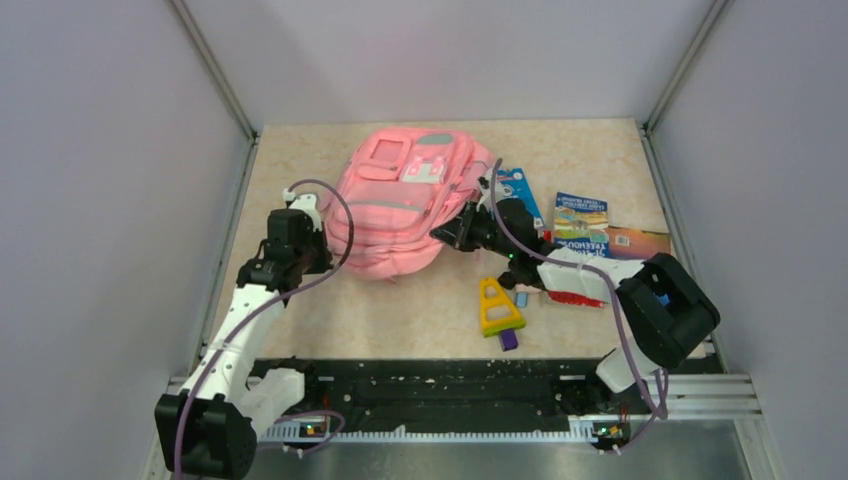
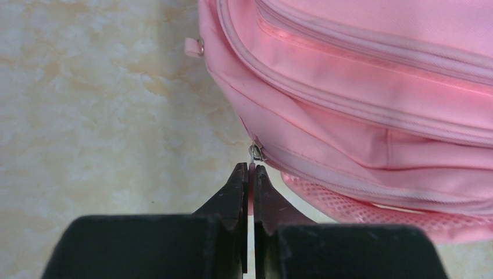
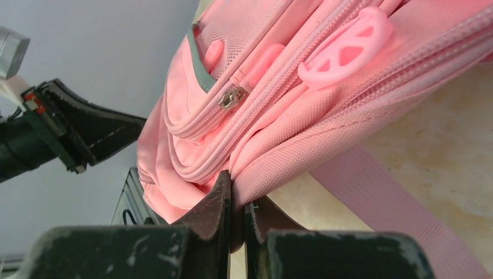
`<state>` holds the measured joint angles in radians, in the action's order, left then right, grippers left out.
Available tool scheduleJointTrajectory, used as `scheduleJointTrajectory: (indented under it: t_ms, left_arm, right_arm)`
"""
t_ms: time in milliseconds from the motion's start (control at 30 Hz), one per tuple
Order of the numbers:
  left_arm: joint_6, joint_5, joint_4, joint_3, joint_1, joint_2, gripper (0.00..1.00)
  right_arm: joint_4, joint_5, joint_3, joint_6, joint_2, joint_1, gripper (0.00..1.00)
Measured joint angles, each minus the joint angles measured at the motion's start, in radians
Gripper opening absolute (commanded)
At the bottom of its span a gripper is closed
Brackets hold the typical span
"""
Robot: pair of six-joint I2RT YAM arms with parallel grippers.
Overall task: Pack the student bag
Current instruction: Unzip the student bag at the center of the board.
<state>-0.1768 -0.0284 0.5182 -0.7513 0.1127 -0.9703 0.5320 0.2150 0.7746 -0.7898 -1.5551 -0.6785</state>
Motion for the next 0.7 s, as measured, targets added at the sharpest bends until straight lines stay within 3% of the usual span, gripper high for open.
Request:
scheduleJointTrajectory:
  t_ms: [333, 700]
  left_arm:
    - [-0.008, 0.058, 0.023, 0.0, -0.002, 0.042, 0.0]
    - [-0.043, 0.042, 0.005, 0.001, -0.002, 0.19, 0.0]
  right_arm:
    - [-0.162, 0.18, 0.05, 0.056, 0.114, 0.021, 0.0]
    - [-0.179, 0.24, 0.06, -0.027, 0.236, 0.048, 0.0]
